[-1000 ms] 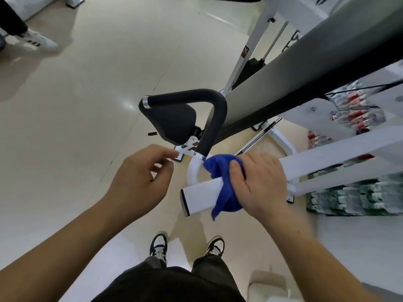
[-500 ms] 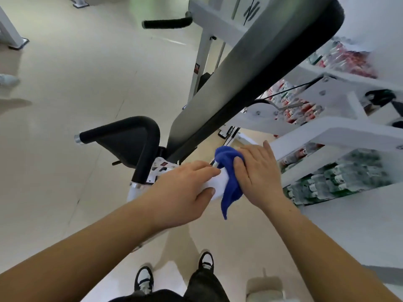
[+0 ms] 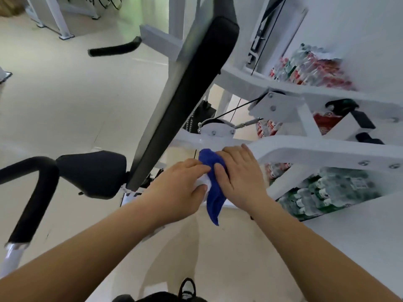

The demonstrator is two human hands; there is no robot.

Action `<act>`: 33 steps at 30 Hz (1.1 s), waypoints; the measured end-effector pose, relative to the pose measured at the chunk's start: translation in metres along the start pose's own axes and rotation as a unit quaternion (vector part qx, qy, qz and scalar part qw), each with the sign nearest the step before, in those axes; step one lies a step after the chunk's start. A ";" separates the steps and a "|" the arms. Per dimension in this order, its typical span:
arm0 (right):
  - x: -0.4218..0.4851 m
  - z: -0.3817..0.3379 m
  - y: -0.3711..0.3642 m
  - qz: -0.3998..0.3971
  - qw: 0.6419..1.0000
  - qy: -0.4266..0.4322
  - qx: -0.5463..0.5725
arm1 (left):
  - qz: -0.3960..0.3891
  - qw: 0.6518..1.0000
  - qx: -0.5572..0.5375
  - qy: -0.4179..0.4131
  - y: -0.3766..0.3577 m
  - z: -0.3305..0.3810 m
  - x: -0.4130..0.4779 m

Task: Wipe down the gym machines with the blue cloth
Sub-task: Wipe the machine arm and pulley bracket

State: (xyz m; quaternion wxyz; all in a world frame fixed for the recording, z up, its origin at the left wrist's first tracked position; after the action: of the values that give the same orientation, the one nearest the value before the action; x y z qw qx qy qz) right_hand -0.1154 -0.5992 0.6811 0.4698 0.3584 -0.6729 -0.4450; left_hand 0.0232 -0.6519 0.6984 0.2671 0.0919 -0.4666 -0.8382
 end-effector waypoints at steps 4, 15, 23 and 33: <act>0.018 0.054 0.009 0.002 0.998 0.054 -0.013 | 0.008 0.999 0.003 0.036 -0.011 0.005 0.035; 0.020 0.107 0.021 0.102 0.987 -0.119 -0.045 | 0.003 0.996 -0.011 0.087 -0.038 0.008 0.071; 0.011 0.033 0.008 0.069 0.995 0.070 0.030 | 0.044 0.992 -0.102 0.064 -0.007 -0.019 0.058; 0.013 0.039 0.013 0.136 0.979 -0.144 0.045 | 0.020 0.991 -0.133 0.008 -0.011 -0.001 0.061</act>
State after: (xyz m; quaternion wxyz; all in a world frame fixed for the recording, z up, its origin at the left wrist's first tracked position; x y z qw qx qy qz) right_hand -0.1569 -0.5962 0.6915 0.4078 0.2166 -0.7952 -0.3929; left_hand -0.0315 -0.6806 0.6941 0.2969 0.0529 -0.3510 -0.8865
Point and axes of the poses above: each hand's wrist, its own x-axis towards the middle knuckle, its own y-axis out of the back of the hand, z = x × y, the point moved 9 cm from there along x, towards the middle knuckle, and after that the axes turned 6 degrees about z, right-handed, at the moved point
